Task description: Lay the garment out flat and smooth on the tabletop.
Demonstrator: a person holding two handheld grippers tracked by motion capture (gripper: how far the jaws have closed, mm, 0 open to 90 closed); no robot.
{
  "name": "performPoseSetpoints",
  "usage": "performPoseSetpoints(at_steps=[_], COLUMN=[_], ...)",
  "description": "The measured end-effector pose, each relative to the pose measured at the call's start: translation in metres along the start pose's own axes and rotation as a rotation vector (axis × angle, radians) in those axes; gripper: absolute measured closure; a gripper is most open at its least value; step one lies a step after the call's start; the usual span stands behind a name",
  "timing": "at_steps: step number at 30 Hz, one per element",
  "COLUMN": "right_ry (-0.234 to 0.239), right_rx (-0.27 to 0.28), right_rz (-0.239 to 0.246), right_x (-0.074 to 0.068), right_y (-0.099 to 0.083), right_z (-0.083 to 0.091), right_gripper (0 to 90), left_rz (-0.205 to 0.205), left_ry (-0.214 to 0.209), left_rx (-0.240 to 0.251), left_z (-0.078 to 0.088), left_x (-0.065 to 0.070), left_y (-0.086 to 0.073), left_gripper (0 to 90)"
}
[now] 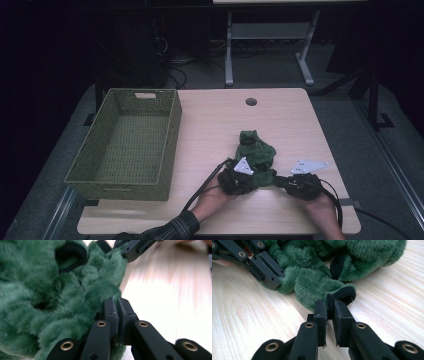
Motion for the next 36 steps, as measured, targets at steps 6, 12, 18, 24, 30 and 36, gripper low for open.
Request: performPoseSetpoints(at_steps=[6, 12, 18, 24, 30, 36], right_ry=[-0.026, -0.059, -0.097, -0.127, -0.140, -0.114], right_rx=[0.032, 0.054, 0.071, 0.079, 0.049, -0.006], right_rz=[-0.001, -0.012, -0.027, -0.051, -0.060, -0.066], right_x=[0.003, 0.010, 0.017, 0.023, 0.025, 0.019], right_y=[0.001, -0.002, -0.007, -0.015, -0.024, -0.031], right_z=[0.010, 0.023, 0.034, 0.048, 0.054, 0.050], right_gripper=[82.6, 82.6, 82.6, 83.1, 83.8, 82.9], left_rz=[0.016, 0.038, 0.075, 0.091, 0.121, 0.148], left_ry=[-0.029, -0.008, 0.039, 0.090, 0.110, 0.107], left_rx=[0.082, 0.137, 0.161, 0.140, 0.091, 0.013], left_z=[0.019, 0.046, 0.071, 0.084, 0.085, 0.071], left_x=[-0.003, -0.012, -0.026, -0.031, -0.031, -0.029], left_y=[0.008, 0.010, 0.003, -0.012, -0.027, -0.040], left_gripper=[86.7, 86.8, 86.8, 88.1, 88.3, 85.9])
Point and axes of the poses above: each handheld gripper's, and its own axes: z roughly backward along the jaws, y roughly out of its top, x roughly to its right, the point moved 1 cm from there along -z, roughly forward along the jaws, and after that the axes turned 2 degrees about x, right-handed, at the moved point
